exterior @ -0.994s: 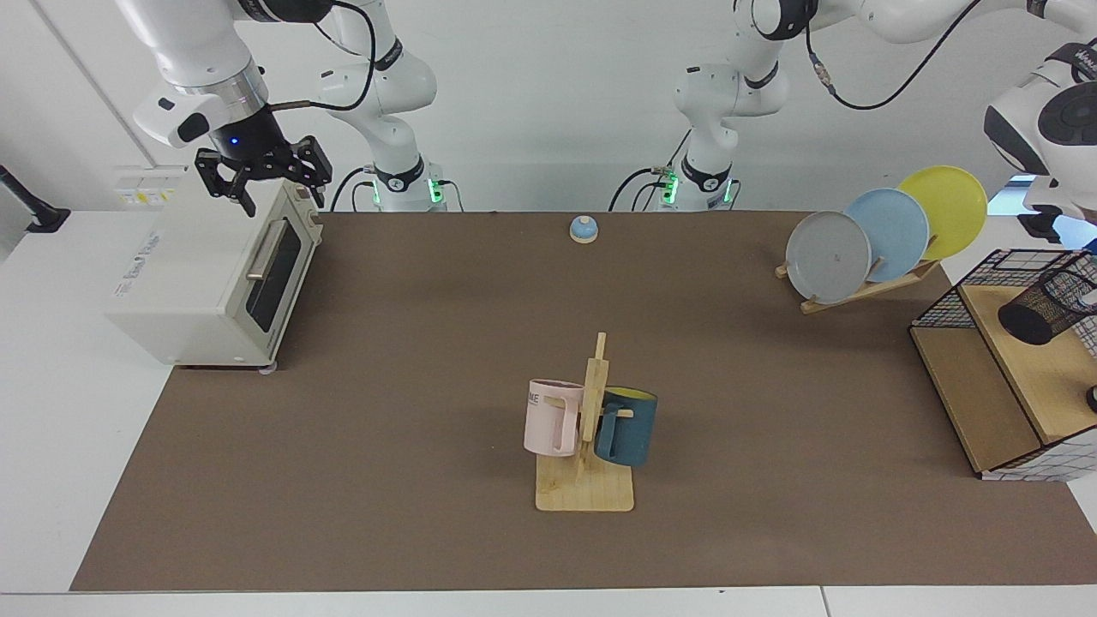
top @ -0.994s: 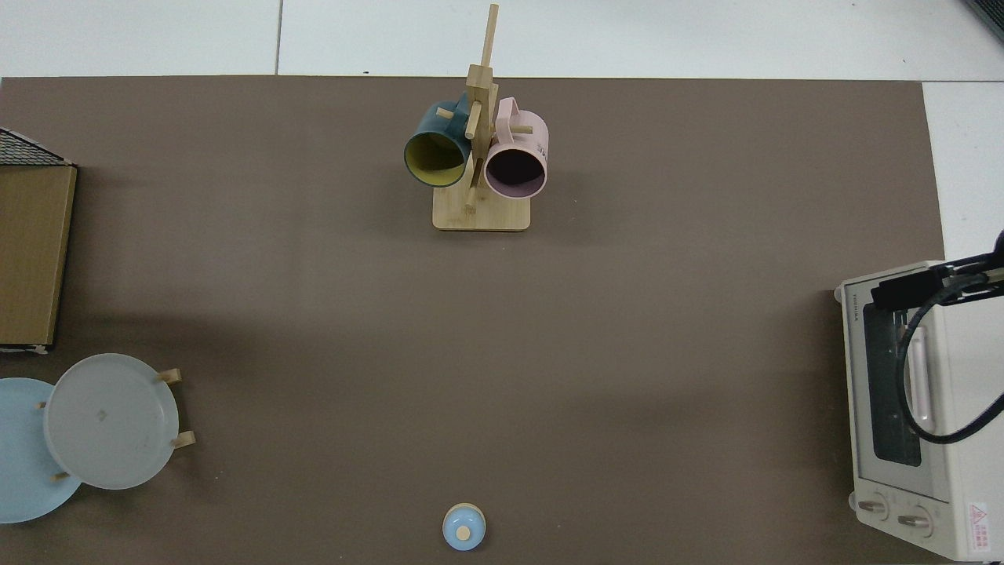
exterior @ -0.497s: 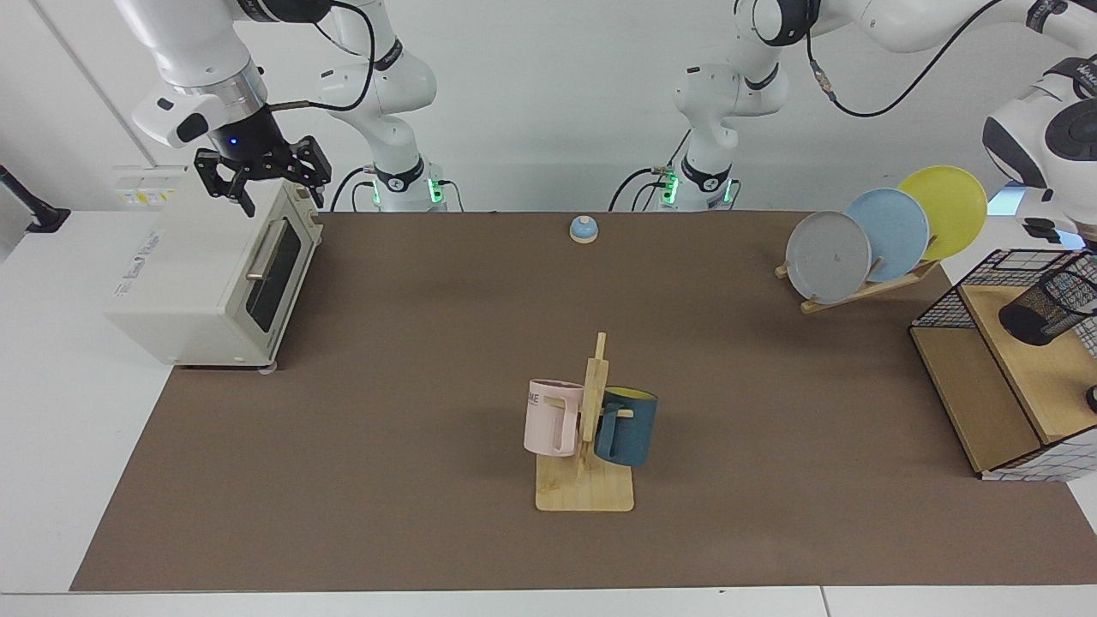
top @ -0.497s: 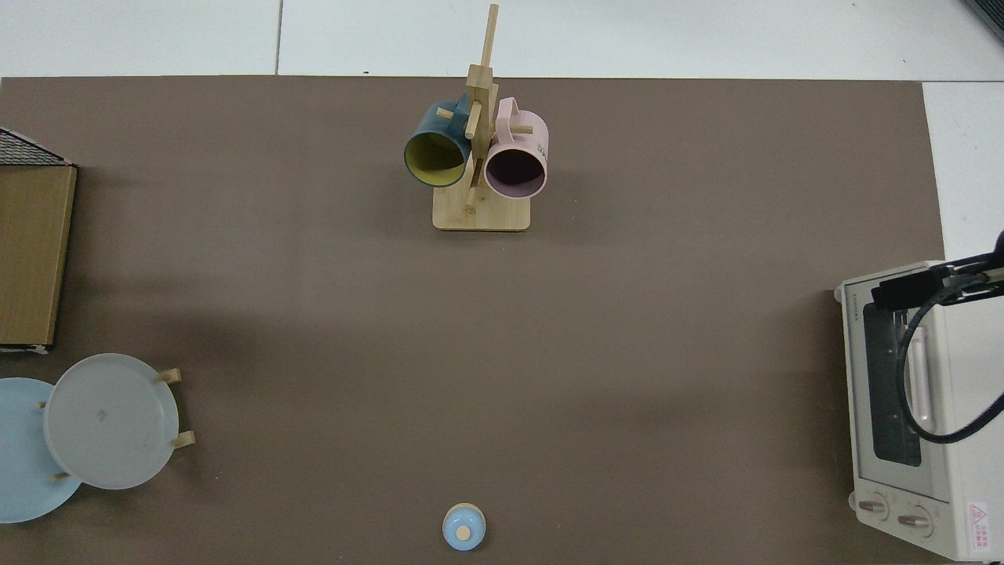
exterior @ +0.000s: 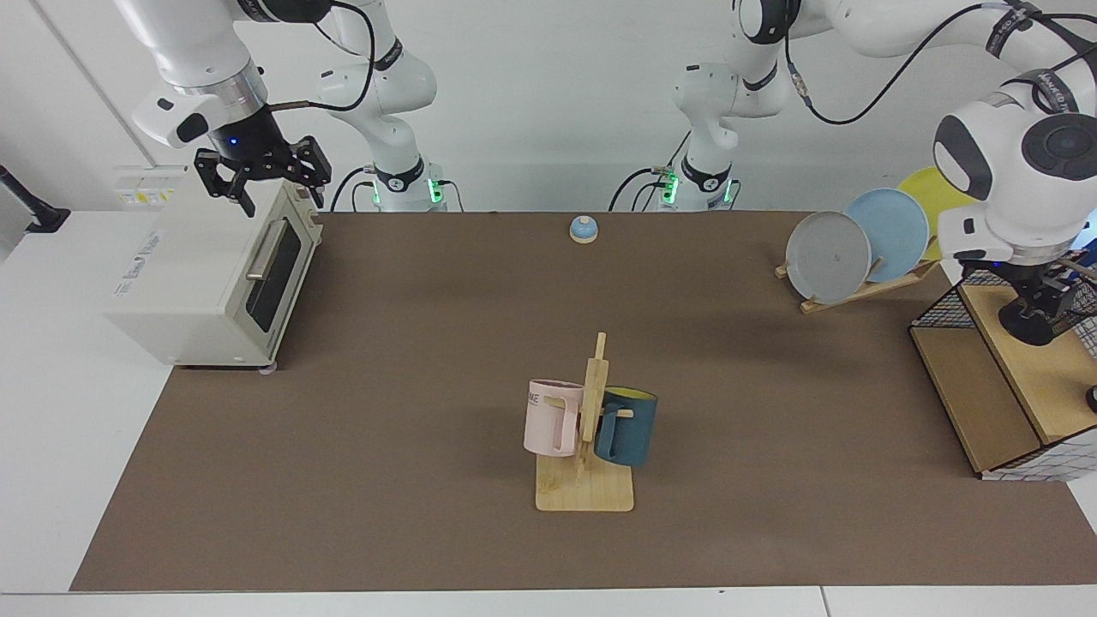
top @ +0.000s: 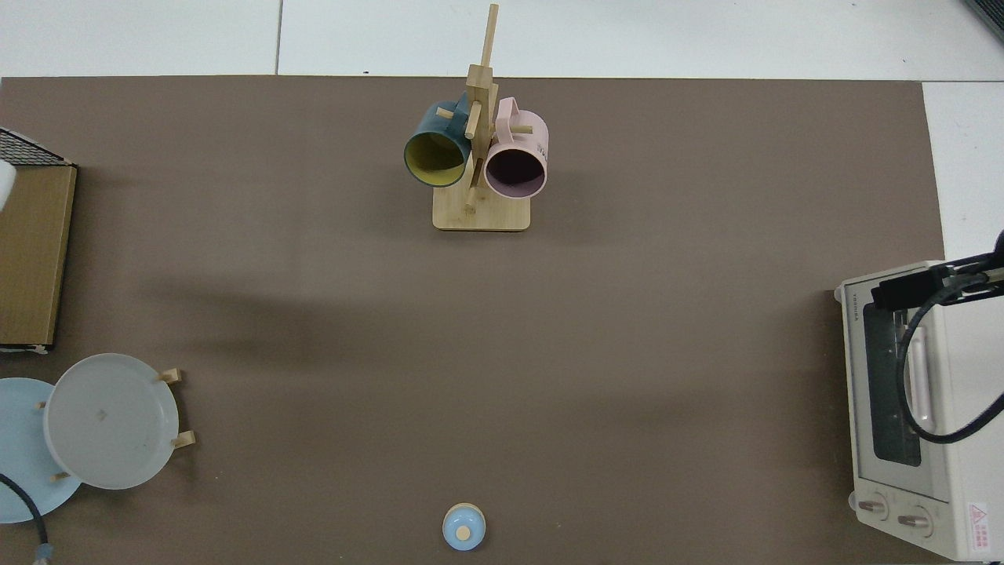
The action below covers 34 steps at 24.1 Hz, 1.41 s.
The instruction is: Put markers into pen holder
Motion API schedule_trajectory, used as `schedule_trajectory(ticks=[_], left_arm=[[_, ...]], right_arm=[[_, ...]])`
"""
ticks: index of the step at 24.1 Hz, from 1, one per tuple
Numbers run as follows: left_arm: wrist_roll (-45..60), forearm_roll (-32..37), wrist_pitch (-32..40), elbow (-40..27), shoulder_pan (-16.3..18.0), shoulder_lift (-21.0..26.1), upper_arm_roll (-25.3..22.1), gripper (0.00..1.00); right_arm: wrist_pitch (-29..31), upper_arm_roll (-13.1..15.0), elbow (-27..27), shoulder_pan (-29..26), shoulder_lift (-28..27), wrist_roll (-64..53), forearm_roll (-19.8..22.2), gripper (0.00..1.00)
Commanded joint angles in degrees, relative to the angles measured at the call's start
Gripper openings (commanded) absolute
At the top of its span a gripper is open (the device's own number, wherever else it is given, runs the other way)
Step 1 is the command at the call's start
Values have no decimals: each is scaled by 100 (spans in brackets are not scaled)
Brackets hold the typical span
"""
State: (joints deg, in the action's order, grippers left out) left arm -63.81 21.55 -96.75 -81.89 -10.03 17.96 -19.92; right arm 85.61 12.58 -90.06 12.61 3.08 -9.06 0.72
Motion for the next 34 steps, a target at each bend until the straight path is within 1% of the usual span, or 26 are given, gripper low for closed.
schedule_trajectory(ticks=[1,3,5,7,9,10,12,13,14,15,18,22,23,28,31,34], left_arm=[[1352,-485,314,103,-86,-21,243,100],[1765,-616,306,103,-78,-21,322,100],[2047,-1063,332,85,19,-73,366,100],[2302,-1512,262,50,45,-170,340,100],[2889,-1829,253,50,54,-188,358,100],[3414,-1952,305,50,132,-214,445,100],[4146,-2006,367,41,422,-319,917,100],[4436,-2006,376,24,623,-372,1190,100],[4657,-2006,428,-20,756,-425,1393,100],[4885,-2006,533,-134,792,-538,1482,100],[5221,-2015,438,-712,757,-1117,1491,100],[5362,-2058,-316,-1793,740,-1970,1500,100],[5362,-2102,-414,-1970,740,-2111,1500,100],[5353,-2304,-441,-1928,714,-2095,1535,100],[5406,-2296,-153,-1682,512,-1990,1571,100],[5686,-2375,-11,-1541,537,-1946,1500,100]], right_arm=[[8,-37,-73,-101,43,-166,-19,100],[25,-28,-82,-110,61,-148,33,100],[60,-28,-82,-145,61,-79,42,100],[148,-28,-90,-154,52,175,42,100],[175,-28,-90,-145,61,623,42,100],[184,-37,-90,-145,61,869,42,100],[184,-37,-90,-136,52,959,51,100],[184,-37,-90,-145,61,942,51,100],[175,-37,-90,-136,61,898,60,100],[175,-37,-90,-136,61,811,60,100],[166,-28,-90,-154,61,302,69,100],[166,-28,-90,-163,61,159,68,100],[175,-28,-90,-180,61,168,60,100],[175,-28,-90,-207,52,299,51,100],[175,-28,-90,-207,61,379,51,100],[175,-28,-90,-207,52,370,60,100]])
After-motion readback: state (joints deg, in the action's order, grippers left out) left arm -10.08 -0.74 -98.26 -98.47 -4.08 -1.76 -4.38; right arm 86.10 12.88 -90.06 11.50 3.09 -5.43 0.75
